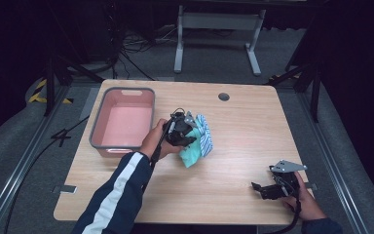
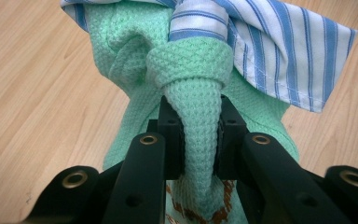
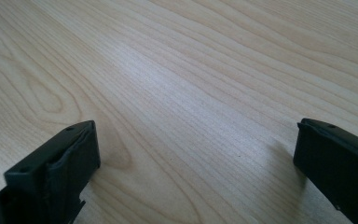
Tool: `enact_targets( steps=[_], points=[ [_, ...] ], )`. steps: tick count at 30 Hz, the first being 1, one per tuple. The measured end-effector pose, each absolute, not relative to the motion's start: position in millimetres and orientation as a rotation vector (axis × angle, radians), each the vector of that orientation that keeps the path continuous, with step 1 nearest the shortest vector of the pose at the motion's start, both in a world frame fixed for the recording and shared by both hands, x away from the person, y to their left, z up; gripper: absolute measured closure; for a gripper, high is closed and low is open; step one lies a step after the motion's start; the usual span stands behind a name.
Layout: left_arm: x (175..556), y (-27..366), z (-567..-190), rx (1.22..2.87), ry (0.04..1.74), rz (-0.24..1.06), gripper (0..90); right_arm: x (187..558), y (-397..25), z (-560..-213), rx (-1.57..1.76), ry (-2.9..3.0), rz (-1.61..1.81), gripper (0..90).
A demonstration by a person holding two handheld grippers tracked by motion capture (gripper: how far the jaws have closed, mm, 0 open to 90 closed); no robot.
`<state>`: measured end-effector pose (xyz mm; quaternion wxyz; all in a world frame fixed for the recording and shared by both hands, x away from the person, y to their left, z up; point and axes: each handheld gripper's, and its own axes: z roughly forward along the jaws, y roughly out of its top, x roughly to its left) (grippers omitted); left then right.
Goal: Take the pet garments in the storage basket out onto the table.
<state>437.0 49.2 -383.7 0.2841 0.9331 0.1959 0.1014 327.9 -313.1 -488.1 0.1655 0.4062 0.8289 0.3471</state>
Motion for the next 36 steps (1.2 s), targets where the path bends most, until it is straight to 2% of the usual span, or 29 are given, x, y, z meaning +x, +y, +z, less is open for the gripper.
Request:
enact_targets(
  steps=[17, 27, 32, 36],
  points=[
    [429.1, 24.1, -415.3, 2.573, 0.484, 0.214, 73.3, 327.8, -313.1, -488.1, 1.158, 2.361, 0.989, 0.5],
    [427.7, 16.5, -428.0, 2.618, 0.495, 0.237, 60.0, 327.8, -313.1, -488.1, 1.158, 2.361, 0.989, 0.5],
    [427.3, 16.1, -428.3, 2.61, 0.52, 0.24, 48.3, 327.9, -313.1, -488.1, 1.157, 2.361, 0.989, 0.5],
    [427.3, 17.2, -426.8, 2.613, 0.527, 0.239, 43.5, 327.9, -313.1, -488.1, 1.157, 2.361, 0.989, 0.5]
  ],
)
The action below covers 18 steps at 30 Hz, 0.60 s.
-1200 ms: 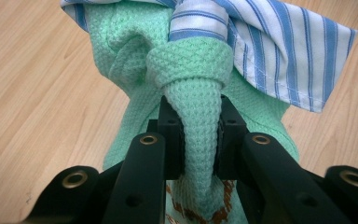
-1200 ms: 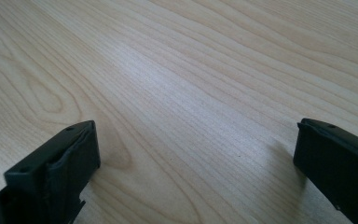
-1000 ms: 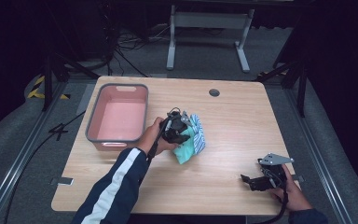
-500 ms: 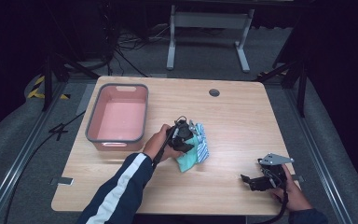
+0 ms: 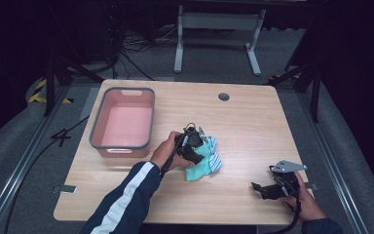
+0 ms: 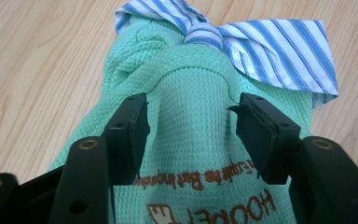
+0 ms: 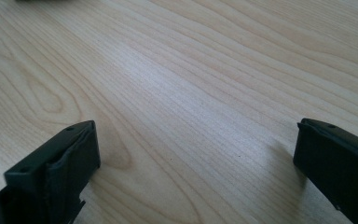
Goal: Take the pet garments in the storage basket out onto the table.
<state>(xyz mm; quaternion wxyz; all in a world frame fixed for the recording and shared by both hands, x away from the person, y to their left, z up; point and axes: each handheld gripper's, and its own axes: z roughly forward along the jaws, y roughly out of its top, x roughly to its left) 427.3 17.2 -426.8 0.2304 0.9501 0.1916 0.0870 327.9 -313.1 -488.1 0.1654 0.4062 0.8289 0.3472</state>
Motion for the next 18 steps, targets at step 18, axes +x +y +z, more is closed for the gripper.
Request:
enact_targets(
  steps=[18],
  points=[
    [420.6, 24.8, -408.0, 2.554, 0.516, 0.301, 30.9, 327.9, -313.1, -488.1, 1.157, 2.361, 0.989, 0.5]
  ],
)
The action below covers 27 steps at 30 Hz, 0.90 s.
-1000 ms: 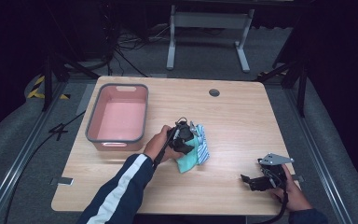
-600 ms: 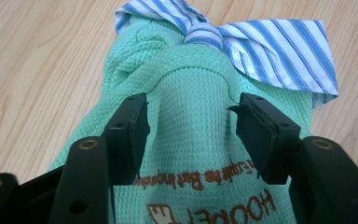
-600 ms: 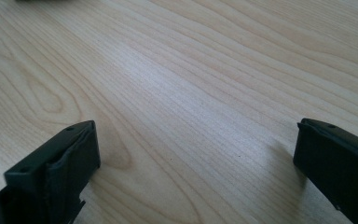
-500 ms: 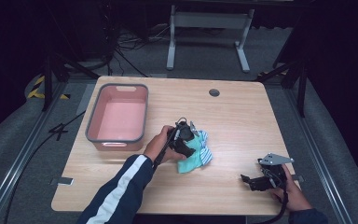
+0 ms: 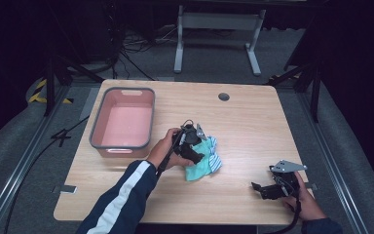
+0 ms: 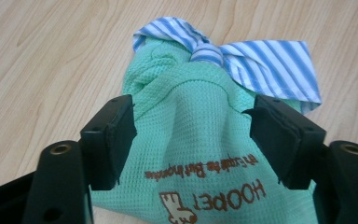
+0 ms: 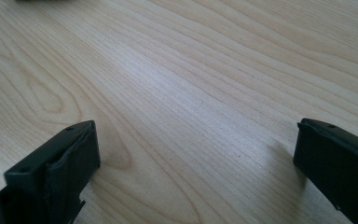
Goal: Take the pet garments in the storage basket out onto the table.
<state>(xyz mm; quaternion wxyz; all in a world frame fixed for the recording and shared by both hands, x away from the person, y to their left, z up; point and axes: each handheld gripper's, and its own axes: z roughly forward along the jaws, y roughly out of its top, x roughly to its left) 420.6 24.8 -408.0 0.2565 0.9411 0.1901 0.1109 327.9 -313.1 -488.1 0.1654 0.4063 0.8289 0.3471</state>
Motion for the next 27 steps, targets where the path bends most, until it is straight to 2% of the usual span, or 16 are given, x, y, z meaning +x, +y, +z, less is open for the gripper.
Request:
enact_targets(
  steps=[7, 27],
  points=[
    [415.6, 28.7, -399.3, 2.54, 0.5, 0.341, 27.4, 327.9, -313.1, -488.1, 1.157, 2.361, 0.989, 0.5],
    [392.4, 60.6, -380.7, 2.539, 0.443, 0.384, 26.2, 327.8, -313.1, -488.1, 1.157, 2.361, 0.989, 0.5]
  ],
)
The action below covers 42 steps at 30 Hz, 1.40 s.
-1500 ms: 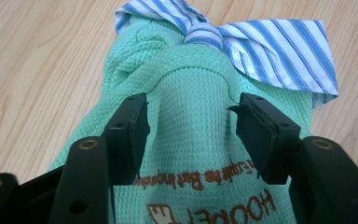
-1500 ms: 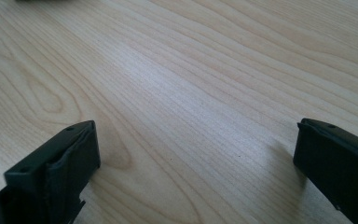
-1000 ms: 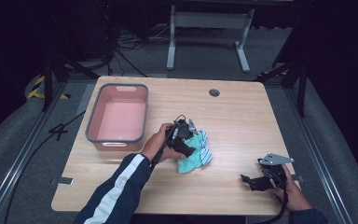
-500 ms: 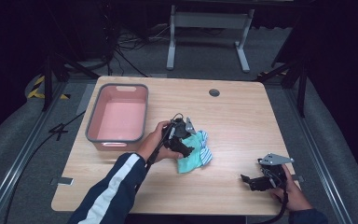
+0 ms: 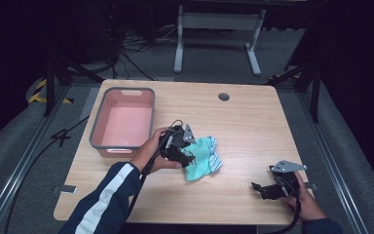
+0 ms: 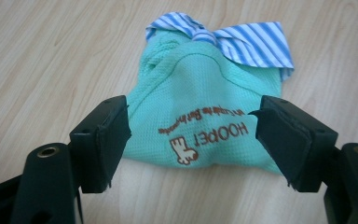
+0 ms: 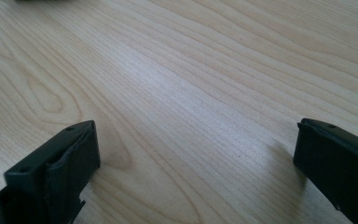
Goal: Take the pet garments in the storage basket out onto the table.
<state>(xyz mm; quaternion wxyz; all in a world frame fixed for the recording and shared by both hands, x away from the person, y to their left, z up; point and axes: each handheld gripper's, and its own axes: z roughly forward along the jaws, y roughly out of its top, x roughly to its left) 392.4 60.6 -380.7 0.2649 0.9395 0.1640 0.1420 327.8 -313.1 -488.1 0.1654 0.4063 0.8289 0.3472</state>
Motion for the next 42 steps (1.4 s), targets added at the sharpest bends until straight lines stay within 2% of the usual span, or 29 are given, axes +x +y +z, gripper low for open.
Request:
enact_targets(
  steps=[10, 24, 42],
  points=[
    [371.1, 85.5, -373.2, 2.52, 0.368, 0.391, 21.6, 327.8, -313.1, -488.1, 1.157, 2.361, 0.989, 0.5],
    [349.9, 120.6, -383.3, 2.572, 0.36, 0.444, 22.9, 327.7, -313.1, -488.1, 1.158, 2.36, 0.988, 0.5],
    [334.9, 170.6, -413.6, 2.617, 0.439, 0.434, 23.6, 327.7, -313.1, -488.1, 1.158, 2.36, 0.988, 0.5]
  ],
)
